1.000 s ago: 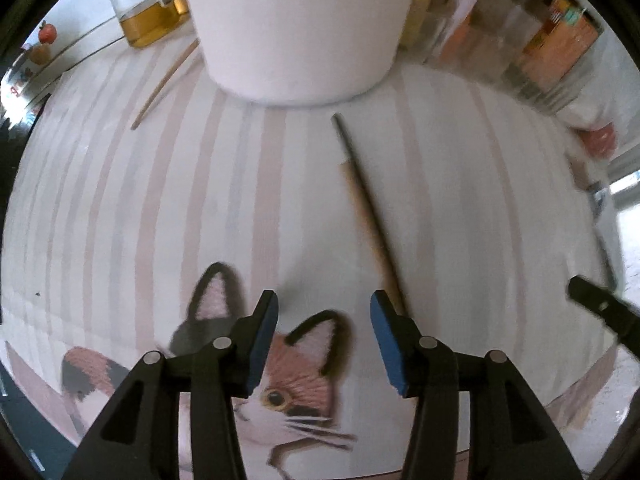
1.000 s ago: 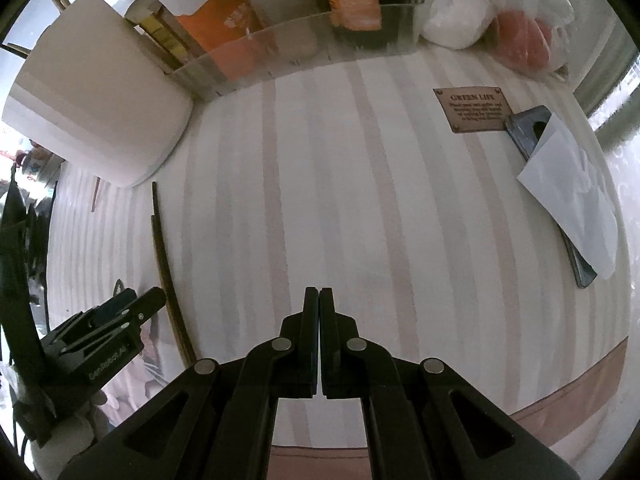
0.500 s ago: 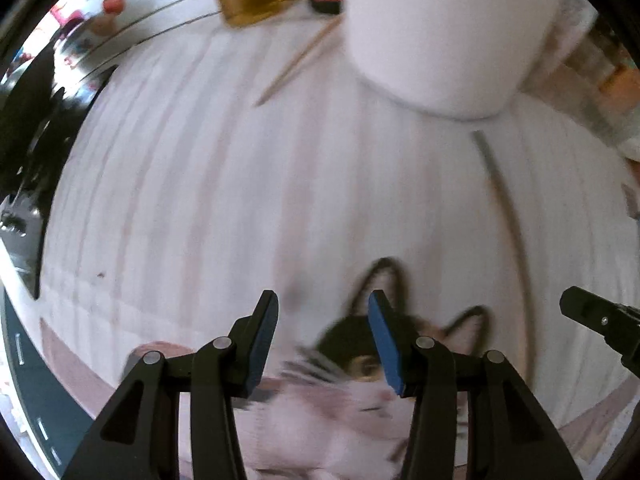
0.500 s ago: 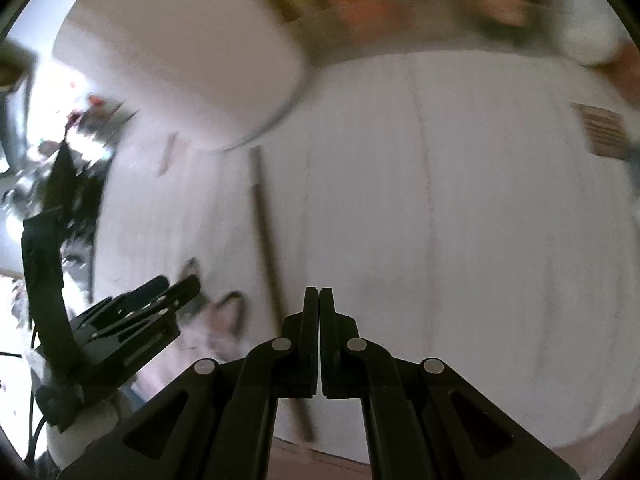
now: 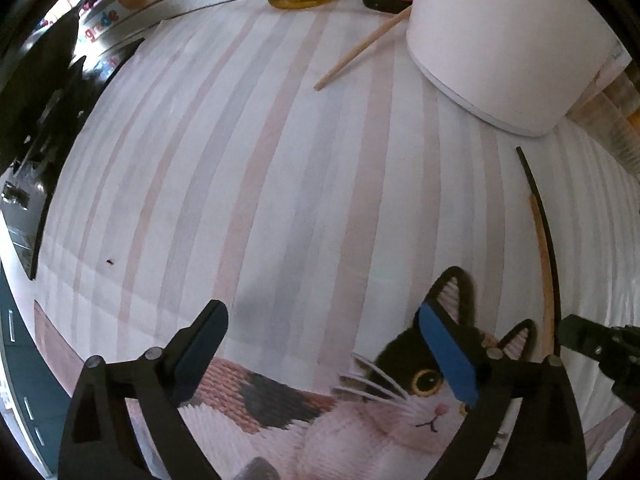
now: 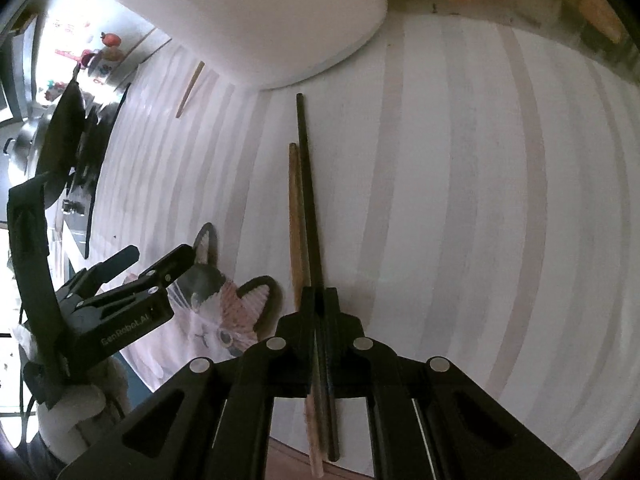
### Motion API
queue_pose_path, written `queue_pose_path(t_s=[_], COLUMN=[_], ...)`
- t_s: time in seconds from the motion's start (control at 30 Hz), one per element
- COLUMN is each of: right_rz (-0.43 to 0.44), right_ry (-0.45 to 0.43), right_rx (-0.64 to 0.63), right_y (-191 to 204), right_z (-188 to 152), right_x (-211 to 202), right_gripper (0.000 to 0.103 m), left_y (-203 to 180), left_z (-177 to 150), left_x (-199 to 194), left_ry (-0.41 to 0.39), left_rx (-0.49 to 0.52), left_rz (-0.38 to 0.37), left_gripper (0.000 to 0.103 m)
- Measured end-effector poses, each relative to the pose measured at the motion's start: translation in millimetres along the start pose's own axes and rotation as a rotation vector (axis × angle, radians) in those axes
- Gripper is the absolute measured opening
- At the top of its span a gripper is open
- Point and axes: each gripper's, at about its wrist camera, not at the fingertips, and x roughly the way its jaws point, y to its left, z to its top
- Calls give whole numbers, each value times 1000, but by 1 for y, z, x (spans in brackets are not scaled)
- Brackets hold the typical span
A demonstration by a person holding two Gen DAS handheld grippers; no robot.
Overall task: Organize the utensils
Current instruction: 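Grasp a light wooden chopstick with the left tool while the right tool grasps the dark one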
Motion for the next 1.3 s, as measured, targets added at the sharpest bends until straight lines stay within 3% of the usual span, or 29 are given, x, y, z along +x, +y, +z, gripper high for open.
queue_pose_path(t_s=[0.17, 0.47, 0.63, 0.9, 1.23, 1.3], right_rz=[-29, -179, -218, -280, -283, -280], right_ry=[11, 26, 25, 19, 15, 14], right_rx=[-37, -201, -245, -139, 83, 109], right_y=[9, 49, 58, 36, -34, -39], right_z=[1, 3, 1, -3, -29, -34], right_x=[4, 14, 16, 4, -27, -30], right_gripper=[5, 6, 6, 5, 5, 5], left_y=[2, -18, -24, -44, -112, -127], left_z=[0, 2, 4, 4, -7, -13], left_x=[4, 0, -5, -18, -17, -14], left_ry=[-1, -4, -4, -14, 77, 82], left_rx=[6, 28, 37, 70, 105, 146], left_rz=[2, 40, 55, 28, -162, -162], left_gripper=[99, 99, 99, 99, 97, 80])
